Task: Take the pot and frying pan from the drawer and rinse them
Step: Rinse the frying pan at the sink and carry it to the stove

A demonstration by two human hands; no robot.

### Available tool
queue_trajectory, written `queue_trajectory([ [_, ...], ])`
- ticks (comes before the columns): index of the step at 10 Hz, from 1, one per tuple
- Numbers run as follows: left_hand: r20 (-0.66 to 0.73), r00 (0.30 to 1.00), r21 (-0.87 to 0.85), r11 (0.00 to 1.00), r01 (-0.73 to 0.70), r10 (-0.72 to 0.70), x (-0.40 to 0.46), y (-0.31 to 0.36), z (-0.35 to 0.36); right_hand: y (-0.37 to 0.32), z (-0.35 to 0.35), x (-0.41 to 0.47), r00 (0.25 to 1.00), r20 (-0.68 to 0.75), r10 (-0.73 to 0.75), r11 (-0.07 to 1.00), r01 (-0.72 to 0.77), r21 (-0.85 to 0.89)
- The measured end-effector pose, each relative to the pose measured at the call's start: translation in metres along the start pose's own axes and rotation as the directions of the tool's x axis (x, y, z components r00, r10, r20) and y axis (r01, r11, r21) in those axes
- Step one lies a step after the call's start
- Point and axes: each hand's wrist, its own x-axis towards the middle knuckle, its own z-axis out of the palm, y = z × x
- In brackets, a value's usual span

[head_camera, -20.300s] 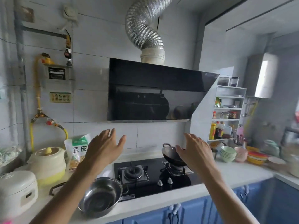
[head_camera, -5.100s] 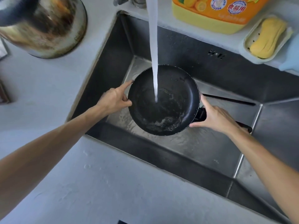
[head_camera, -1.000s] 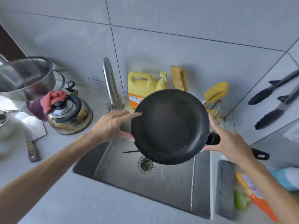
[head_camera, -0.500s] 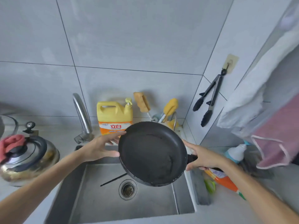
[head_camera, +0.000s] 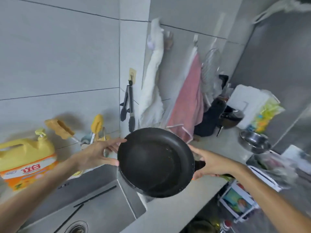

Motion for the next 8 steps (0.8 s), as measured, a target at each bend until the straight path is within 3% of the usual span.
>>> queue_trajectory([
  [1, 0.076, 0.995, 0.003, 0.998, -0.064, 0.064, 0.048, 0.044, 0.035, 0.044, -0.025, -0.056, 0.998, -0.043, 0.054, 0.997, -0.051, 0.060],
  [2, 0.153, 0.975, -0.040, 0.987, -0.156, 0.160, 0.103, 0.103, 0.083, 0.093, -0.050, -0.127, 0.974, -0.202, 0.105, 0.994, -0.096, 0.056],
  [4, 0.304, 0.867, -0.204, 0.916, -0.345, 0.394, 0.198, 0.255, 0.226, 0.189, -0.085, -0.317, 0.881, -0.436, 0.182, 0.975, -0.104, 0.198],
  [6, 0.467, 0.675, -0.345, 0.821, -0.455, 0.571, 0.244, 0.421, 0.391, 0.295, -0.085, -0.517, 0.706, -0.555, 0.440, 0.888, -0.250, 0.385],
  [8, 0.608, 0.429, -0.396, 0.724, -0.564, 0.667, 0.254, 0.588, 0.537, 0.372, -0.037, -0.668, 0.391, -0.690, 0.610, 0.788, -0.395, 0.473],
])
